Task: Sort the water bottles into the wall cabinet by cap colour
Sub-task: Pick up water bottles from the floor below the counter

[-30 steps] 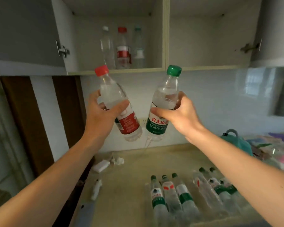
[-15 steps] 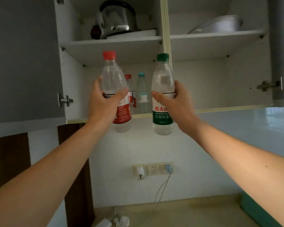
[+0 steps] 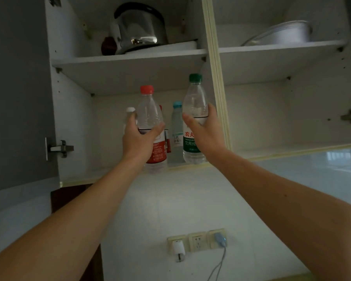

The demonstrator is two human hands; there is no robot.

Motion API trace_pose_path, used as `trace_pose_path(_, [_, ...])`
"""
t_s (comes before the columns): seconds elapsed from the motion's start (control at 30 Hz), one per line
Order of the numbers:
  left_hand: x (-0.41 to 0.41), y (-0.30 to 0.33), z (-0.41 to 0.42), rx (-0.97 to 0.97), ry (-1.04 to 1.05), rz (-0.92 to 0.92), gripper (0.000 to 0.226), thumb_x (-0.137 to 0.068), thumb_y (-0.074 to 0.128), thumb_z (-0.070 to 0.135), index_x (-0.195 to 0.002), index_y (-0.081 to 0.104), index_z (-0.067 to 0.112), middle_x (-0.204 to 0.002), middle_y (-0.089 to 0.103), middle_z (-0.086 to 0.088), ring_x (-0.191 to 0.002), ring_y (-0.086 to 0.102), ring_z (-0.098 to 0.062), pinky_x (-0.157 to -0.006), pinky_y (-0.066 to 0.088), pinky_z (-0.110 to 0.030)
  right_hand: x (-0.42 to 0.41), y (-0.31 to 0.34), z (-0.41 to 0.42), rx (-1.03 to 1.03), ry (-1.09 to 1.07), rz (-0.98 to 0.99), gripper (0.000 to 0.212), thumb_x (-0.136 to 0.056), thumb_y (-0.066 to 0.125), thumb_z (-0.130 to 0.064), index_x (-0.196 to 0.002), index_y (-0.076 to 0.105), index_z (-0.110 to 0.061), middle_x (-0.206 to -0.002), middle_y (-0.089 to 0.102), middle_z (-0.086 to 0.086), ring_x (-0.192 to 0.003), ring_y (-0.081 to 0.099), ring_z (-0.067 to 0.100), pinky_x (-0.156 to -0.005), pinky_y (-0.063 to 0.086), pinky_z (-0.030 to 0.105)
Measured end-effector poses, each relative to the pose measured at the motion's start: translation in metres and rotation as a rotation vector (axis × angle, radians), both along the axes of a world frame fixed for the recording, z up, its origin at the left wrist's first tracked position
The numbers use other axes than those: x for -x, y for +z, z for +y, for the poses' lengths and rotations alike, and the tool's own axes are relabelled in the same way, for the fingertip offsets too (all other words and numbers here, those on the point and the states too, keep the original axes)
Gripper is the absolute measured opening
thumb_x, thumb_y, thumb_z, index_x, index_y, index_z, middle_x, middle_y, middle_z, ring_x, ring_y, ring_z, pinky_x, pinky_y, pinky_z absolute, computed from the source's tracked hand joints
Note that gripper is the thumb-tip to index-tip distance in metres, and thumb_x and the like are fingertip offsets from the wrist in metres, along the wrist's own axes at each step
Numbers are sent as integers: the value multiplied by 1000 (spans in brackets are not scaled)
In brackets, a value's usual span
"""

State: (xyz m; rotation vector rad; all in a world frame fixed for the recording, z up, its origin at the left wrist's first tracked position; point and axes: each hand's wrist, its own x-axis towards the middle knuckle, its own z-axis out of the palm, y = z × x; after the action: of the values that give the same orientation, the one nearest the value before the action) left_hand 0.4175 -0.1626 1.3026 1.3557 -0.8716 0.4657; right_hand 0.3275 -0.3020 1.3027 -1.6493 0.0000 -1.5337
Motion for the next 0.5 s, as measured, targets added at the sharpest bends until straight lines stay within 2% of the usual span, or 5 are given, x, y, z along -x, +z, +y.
trace_pose_path(0.1, [-22, 7, -11, -51, -6, 23, 78, -85, 76, 46, -150, 38, 28, -129, 62, 3, -114, 64, -22, -100, 52, -52, -21, 1, -11, 5, -26, 42, 66, -92, 71, -35, -148, 38, -24, -123, 59, -9, -102, 59, 1, -80, 51, 21])
trace_pose_path(0.13, [-28, 10, -13, -68, -13, 29, 77, -85, 76, 47, -149, 39, 29, -129, 63, 1, -113, 65, -24, -98, 53, -52, -27, 0, -15, 1, -33, 56, 67, -92, 71, -35, -149, 37, -23, -128, 59, -6, -109, 60, 8, -88, 55, 29])
trace_pose_path(0.2, [-37, 13, -18, -100, -34, 41, 76, -84, 75, 49, -148, 39, 30, -130, 64, -1, -112, 66, -26, -97, 54, -52, -36, -2, -21, -11, -47, 75, 70, -92, 70, -37, -150, 34, -22, -135, 58, -1, -121, 59, 17, -101, 53, 44])
trace_pose_path(0.3, [-47, 16, -22, -144, -16, 49, 77, -86, 73, 51, -150, 36, 31, -132, 61, -3, -110, 66, -27, -95, 55, -51, -44, -1, -25, -29, -66, 117, 72, -92, 69, -39, -152, 31, -23, -139, 56, 1, -126, 57, 22, -103, 51, 52])
trace_pose_path(0.5, [-53, 21, -28, -247, 102, 8, 77, -88, 66, 57, -150, 37, 23, -137, 59, -6, -119, 61, -29, -101, 51, -50, -49, 3, -29, -15, -77, 262, 78, -95, 65, -37, -158, 19, -22, -150, 47, 8, -134, 50, 31, -104, 48, 59])
